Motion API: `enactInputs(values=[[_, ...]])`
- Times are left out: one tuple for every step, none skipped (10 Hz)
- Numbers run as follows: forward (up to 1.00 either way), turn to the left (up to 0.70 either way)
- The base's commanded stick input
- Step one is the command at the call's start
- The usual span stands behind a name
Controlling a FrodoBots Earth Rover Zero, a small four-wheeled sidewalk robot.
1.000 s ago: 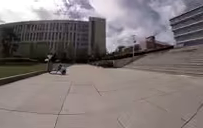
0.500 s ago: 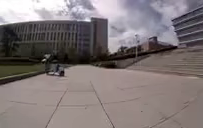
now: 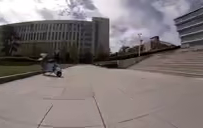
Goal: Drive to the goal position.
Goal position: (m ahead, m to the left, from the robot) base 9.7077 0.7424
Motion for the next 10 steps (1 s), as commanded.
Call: enactInputs(values=[[1.0,0.0],[1.0,0.0],[1.0,0.0],[1.0,0.0],[1.0,0.0],[1.0,0.0],[1.0,0.0],[1.0,0.0],[1.0,0.0],[1.0,0.0]])
